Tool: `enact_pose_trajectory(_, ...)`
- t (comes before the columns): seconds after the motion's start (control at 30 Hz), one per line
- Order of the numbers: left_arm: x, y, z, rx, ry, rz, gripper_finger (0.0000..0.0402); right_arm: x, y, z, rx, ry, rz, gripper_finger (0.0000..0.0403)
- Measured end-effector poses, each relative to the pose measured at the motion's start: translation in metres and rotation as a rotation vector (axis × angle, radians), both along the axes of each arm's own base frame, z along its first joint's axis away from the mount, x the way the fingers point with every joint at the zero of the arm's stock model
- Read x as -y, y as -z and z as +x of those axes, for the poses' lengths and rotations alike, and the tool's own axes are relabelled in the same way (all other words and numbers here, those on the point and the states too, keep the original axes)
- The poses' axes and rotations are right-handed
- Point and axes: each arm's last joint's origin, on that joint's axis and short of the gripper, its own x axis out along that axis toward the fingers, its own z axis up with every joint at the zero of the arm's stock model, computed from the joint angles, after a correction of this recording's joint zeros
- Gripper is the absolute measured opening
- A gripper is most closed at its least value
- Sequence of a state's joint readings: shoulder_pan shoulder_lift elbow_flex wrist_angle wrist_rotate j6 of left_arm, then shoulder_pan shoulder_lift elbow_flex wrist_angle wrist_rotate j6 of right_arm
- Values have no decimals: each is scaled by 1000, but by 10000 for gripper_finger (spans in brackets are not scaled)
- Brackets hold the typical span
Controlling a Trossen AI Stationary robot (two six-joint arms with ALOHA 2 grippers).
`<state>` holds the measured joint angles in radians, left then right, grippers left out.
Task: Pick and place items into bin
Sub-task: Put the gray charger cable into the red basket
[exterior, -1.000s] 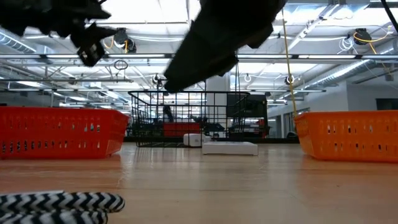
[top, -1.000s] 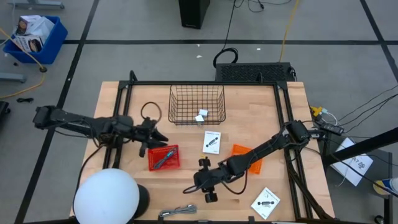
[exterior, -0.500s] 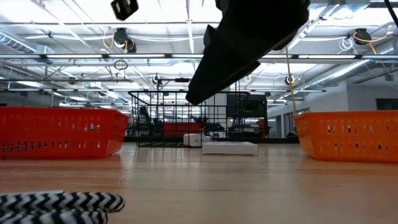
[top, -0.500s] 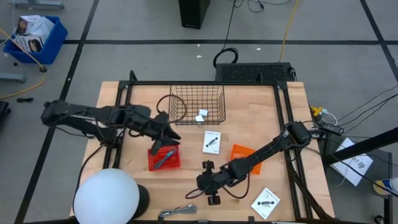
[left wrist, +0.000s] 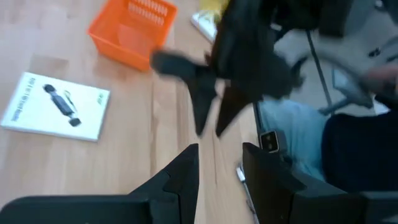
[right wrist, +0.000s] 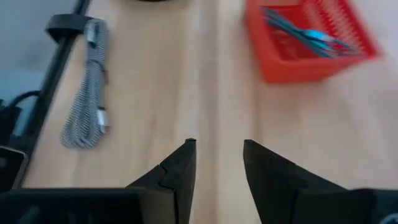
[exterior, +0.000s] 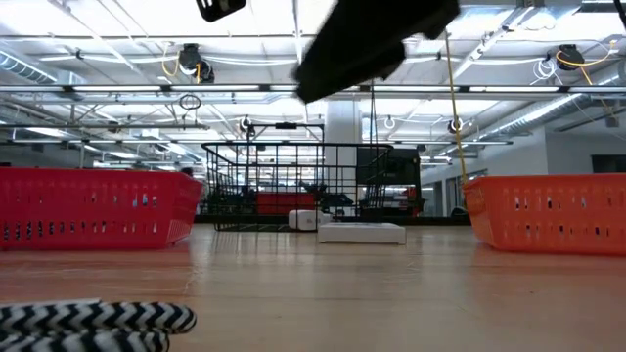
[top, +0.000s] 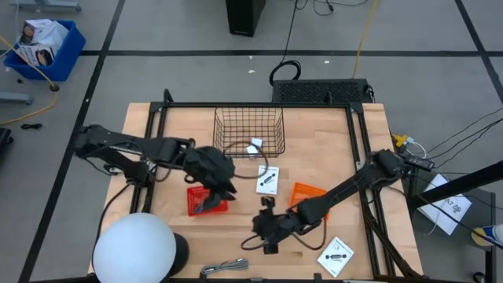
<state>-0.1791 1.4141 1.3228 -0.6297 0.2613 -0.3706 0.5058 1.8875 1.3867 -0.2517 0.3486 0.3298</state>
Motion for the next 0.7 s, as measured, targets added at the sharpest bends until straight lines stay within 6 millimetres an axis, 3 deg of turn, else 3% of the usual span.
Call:
enact_pose_trajectory(0.4, 29, 13, 6, -26, 81, 84, 127, 42, -17, -84, 335, 106, 139, 125)
enact_pose_trajectory(0.7, 47, 50, 23, -109, 235, 191, 127, 49, -22, -97, 392, 70, 130, 125)
